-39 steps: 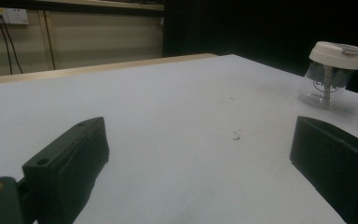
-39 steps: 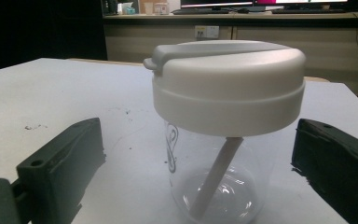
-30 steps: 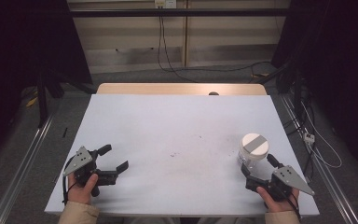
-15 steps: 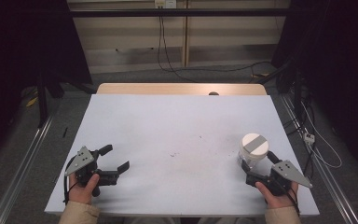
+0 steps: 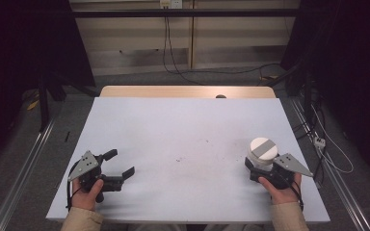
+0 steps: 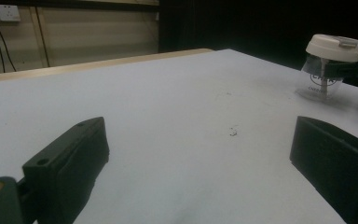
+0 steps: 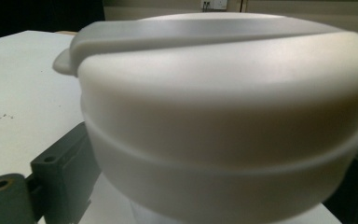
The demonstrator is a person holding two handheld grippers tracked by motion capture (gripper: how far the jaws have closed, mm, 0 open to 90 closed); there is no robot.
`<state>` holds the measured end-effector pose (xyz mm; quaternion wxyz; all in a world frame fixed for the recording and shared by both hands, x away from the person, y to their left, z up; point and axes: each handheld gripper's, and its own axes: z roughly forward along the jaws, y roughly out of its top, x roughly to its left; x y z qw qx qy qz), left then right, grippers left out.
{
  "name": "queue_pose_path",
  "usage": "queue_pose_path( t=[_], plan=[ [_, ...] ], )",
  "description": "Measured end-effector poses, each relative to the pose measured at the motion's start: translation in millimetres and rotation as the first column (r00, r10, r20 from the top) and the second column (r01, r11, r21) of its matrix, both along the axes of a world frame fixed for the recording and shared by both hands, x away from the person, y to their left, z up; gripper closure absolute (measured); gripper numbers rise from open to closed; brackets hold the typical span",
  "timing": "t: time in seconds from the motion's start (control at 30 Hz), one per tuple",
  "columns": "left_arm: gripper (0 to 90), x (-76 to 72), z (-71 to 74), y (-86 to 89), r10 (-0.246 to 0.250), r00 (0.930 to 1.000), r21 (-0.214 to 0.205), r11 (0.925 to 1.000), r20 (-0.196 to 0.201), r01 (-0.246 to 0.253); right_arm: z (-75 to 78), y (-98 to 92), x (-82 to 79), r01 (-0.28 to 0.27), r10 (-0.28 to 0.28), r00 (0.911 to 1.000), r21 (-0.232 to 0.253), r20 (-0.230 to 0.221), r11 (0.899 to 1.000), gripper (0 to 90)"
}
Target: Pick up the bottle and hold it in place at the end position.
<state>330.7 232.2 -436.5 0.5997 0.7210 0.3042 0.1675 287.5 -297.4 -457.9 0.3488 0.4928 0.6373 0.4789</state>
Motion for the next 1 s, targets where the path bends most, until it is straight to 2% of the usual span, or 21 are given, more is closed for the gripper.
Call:
queue_pose_path(
  t=[0.17, 0.37, 0.53, 0.6, 0.77, 1.0],
  plan=[
    [4.0, 0.0, 0.1, -0.6, -0.002, 1.0000, 0.002, 1.0000, 0.000, 0.002, -0.2, -1.8, 4.6, -0.006, 0.006, 1.0000, 0.017, -0.008, 1.000, 9.7],
    [4.0, 0.4, -0.1, -0.7, -0.003, 1.0000, 0.005, 1.0000, 0.000, 0.003, -0.2, -1.6, 6.9, -0.011, 0.011, 0.9998, 0.015, -0.016, 1.000, 12.2],
    [4.0, 0.3, 0.0, -0.5, -0.001, 1.0000, 0.003, 1.0000, 0.000, 0.001, -0.1, -1.7, 6.0, -0.008, 0.008, 1.0000, 0.009, -0.001, 1.000, 15.3],
    [4.0, 0.4, 0.1, -0.5, 0.000, 1.0000, 0.002, 1.0000, 0.002, 0.000, 0.2, -2.1, 5.7, -0.006, 0.006, 1.0000, -0.011, 0.005, 1.000, 18.0],
    [4.0, 0.5, 0.3, -0.8, -0.001, 1.0000, 0.001, 1.0000, 0.003, 0.001, 1.4, -2.9, 5.1, -0.006, 0.006, 1.0000, 0.000, 0.002, 1.000, 18.2],
    [4.0, 0.7, 0.3, -0.8, 0.000, 1.0000, 0.000, 1.0000, 0.004, 0.000, 6.5, 2.3, 6.1, -0.027, 0.027, 0.9994, 0.002, 0.022, 1.000, 18.3]
  ],
)
